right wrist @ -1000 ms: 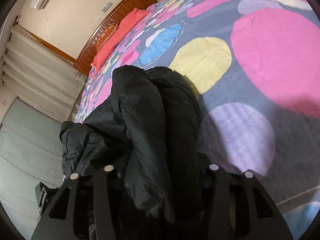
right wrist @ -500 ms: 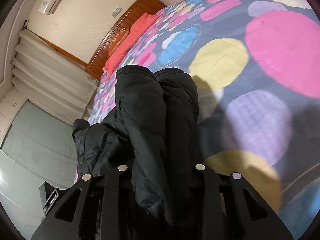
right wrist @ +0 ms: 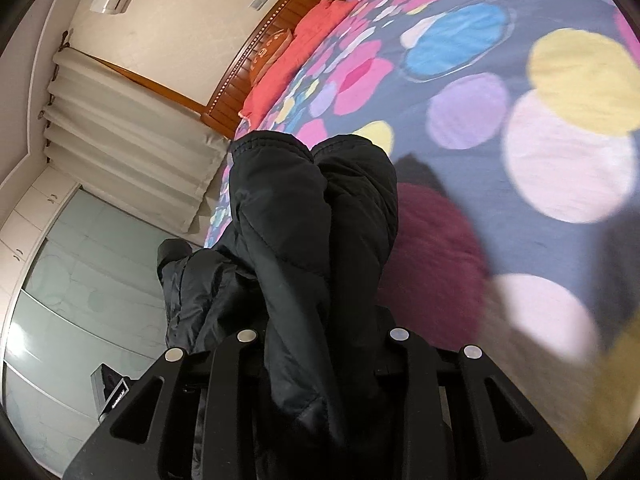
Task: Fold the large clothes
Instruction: 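Hold the jacket bundle with both tools and lower it onto the bed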
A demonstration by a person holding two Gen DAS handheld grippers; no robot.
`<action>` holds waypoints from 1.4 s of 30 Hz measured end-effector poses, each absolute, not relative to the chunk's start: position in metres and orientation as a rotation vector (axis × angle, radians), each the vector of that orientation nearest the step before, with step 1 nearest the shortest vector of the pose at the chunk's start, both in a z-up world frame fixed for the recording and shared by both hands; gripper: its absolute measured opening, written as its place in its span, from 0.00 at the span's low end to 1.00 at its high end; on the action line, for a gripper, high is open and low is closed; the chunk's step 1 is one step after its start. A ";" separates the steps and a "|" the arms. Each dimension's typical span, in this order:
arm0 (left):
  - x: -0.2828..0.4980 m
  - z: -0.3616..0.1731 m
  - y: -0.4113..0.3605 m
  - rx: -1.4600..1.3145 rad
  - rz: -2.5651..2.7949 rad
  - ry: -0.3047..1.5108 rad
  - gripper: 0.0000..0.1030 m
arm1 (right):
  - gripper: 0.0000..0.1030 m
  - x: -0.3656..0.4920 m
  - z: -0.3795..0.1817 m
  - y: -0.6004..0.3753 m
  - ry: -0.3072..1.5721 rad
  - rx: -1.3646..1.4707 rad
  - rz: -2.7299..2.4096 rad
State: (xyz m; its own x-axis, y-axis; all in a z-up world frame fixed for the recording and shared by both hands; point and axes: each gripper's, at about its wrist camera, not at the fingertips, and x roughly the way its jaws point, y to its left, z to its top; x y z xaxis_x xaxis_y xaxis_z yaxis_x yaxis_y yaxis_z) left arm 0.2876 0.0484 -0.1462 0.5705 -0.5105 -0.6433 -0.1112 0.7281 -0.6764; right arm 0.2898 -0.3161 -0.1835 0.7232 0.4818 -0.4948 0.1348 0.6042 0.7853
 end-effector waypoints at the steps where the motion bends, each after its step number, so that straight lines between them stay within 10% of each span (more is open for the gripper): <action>1: 0.293 -0.148 0.053 -0.746 -0.257 0.955 0.60 | 0.27 0.294 -0.184 -0.313 0.762 0.919 0.227; 11: 0.298 -0.168 0.067 -0.773 -0.256 0.962 0.66 | 0.30 0.312 -0.197 -0.303 0.816 0.884 0.213; 18: 0.291 -0.160 0.079 -0.764 -0.268 0.945 0.80 | 0.63 0.298 -0.197 -0.312 0.829 0.888 0.194; 29: 0.223 -0.170 0.086 -0.811 -0.344 0.937 0.88 | 0.68 0.239 -0.199 -0.303 0.857 0.898 0.275; 42: 0.208 -0.164 0.072 -0.736 -0.275 0.921 0.67 | 0.36 0.212 -0.190 -0.276 0.877 0.823 0.236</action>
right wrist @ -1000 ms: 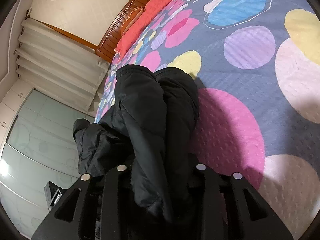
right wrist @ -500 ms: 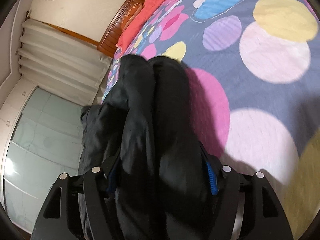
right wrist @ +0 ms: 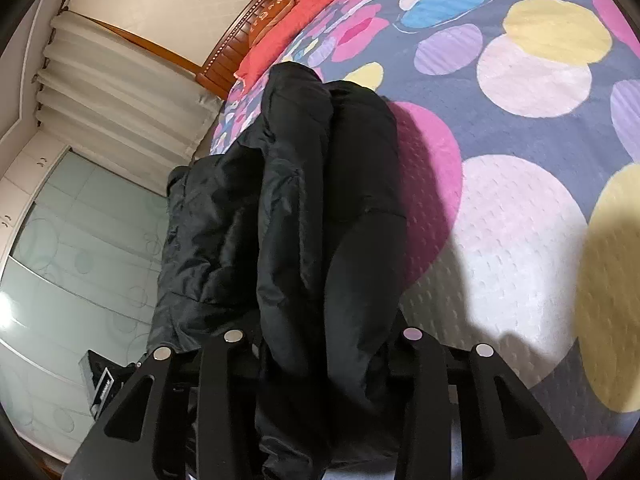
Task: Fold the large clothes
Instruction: 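Hold the jacket bundle with both tools and lower it onto the bed, then open both tools and pull them back from the folded jacket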
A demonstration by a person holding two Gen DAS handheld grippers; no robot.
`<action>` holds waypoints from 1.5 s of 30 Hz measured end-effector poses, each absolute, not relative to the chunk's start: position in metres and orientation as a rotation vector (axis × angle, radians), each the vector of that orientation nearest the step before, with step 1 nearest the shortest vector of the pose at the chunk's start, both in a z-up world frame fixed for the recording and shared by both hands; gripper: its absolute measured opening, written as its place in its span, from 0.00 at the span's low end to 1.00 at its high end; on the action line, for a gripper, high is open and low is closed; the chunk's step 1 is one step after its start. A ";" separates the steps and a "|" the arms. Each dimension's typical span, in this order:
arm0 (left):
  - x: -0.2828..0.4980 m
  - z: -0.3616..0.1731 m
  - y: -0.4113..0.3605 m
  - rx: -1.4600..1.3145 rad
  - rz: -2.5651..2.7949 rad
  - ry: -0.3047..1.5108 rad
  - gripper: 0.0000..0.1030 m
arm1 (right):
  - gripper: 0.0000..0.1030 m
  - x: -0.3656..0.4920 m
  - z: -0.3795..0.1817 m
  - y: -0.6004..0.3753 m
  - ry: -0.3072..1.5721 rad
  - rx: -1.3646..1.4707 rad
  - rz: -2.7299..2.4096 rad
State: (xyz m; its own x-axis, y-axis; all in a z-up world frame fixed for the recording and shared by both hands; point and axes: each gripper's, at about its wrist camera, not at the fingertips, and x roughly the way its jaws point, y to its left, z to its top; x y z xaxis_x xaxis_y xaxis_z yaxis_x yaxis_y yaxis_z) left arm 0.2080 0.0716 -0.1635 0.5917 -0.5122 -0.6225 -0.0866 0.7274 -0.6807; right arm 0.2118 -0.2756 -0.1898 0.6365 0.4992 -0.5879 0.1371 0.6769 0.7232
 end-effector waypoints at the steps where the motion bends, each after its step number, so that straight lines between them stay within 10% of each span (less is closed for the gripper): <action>1: 0.208 -0.164 0.072 -0.731 -0.272 0.921 0.67 | 0.36 0.213 -0.192 -0.277 0.879 0.830 0.234; 45: 0.139 -0.139 0.062 -0.447 -0.137 0.878 0.85 | 0.57 0.145 -0.184 -0.302 0.827 0.894 0.159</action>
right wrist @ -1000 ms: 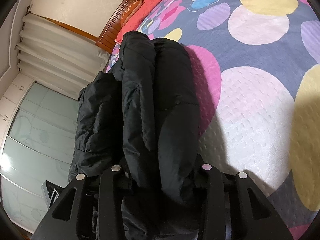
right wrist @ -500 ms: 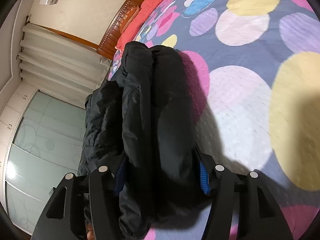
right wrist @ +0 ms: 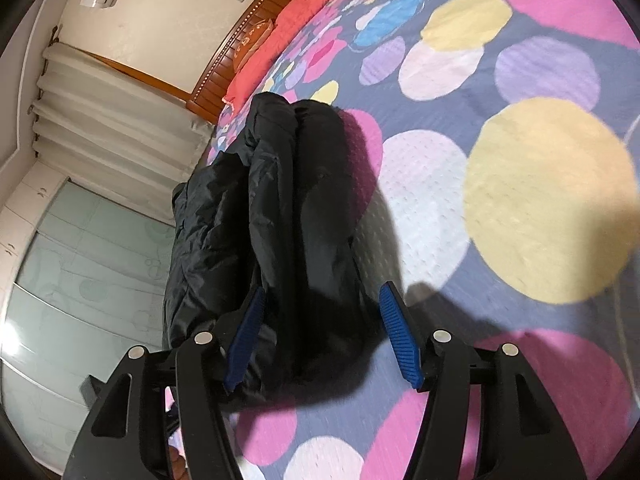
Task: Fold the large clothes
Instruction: 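Open both tools and pull them back from the folded jacket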
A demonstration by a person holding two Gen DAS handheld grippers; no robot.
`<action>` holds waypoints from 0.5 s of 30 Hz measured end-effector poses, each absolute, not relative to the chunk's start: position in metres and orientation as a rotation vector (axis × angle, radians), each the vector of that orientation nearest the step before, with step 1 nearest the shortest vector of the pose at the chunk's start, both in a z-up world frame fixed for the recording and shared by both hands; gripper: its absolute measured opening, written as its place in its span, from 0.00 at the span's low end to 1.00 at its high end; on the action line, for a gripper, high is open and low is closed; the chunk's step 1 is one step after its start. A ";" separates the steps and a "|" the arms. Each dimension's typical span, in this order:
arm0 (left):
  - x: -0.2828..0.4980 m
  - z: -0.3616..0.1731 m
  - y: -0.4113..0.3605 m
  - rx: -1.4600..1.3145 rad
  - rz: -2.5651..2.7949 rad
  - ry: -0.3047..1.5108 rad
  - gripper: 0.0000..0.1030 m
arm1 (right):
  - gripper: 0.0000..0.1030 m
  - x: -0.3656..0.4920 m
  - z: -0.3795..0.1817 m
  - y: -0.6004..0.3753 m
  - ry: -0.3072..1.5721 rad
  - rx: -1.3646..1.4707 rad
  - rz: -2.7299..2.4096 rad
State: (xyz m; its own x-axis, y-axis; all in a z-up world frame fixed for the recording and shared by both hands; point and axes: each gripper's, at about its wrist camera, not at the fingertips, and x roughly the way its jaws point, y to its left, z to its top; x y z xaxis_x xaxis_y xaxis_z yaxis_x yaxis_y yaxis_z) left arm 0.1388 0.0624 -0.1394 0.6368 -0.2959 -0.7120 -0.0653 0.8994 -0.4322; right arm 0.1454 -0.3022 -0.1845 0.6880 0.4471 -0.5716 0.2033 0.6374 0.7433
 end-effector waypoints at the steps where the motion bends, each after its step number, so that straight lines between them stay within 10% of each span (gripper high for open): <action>1: 0.136 -0.138 0.061 -0.425 -0.128 0.875 0.85 | 0.57 0.141 -0.180 -0.300 0.825 0.864 0.138; 15: 0.085 -0.106 0.035 -0.166 0.019 0.774 0.89 | 0.67 0.101 -0.128 -0.256 0.789 0.420 -0.070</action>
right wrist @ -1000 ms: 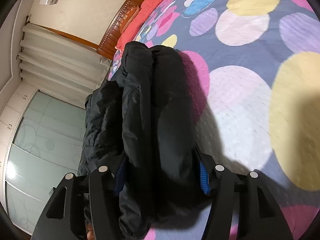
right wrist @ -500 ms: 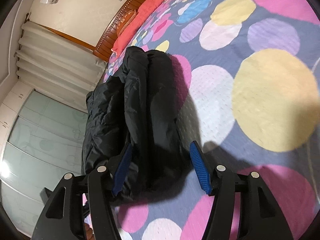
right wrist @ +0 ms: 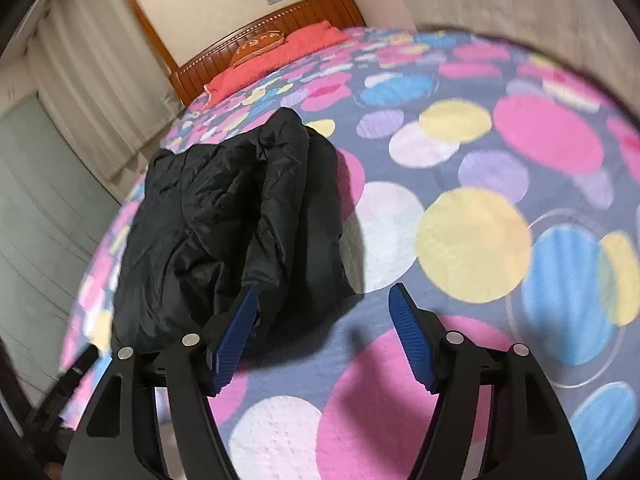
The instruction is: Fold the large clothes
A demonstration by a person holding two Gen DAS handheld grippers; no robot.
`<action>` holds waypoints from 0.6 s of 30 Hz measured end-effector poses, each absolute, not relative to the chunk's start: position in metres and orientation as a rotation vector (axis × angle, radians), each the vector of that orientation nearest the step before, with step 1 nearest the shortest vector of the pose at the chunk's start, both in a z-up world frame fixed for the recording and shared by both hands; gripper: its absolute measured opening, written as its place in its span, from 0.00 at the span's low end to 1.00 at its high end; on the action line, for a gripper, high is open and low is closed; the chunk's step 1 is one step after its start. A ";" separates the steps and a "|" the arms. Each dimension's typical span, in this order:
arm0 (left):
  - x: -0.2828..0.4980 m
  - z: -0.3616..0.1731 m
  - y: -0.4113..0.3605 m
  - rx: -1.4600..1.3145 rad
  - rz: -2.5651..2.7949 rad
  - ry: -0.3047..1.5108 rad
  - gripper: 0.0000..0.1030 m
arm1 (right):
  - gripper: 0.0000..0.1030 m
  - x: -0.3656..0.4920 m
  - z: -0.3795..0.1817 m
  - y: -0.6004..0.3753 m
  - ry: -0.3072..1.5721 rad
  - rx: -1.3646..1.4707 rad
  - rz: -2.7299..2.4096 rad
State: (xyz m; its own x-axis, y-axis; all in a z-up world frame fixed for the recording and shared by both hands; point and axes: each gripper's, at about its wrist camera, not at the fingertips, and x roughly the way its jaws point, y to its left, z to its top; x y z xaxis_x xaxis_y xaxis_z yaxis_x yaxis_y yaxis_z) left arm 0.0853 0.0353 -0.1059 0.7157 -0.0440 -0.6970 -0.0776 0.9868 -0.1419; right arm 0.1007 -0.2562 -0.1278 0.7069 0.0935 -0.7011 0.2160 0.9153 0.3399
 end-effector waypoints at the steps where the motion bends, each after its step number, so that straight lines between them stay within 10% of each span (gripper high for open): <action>1: 0.084 -0.103 0.035 -0.159 0.025 0.769 0.90 | 0.69 0.100 -0.126 -0.255 0.787 0.398 -0.077; 18: 0.059 -0.072 0.025 -0.085 0.078 0.699 0.93 | 0.75 0.077 -0.086 -0.190 0.716 0.088 -0.124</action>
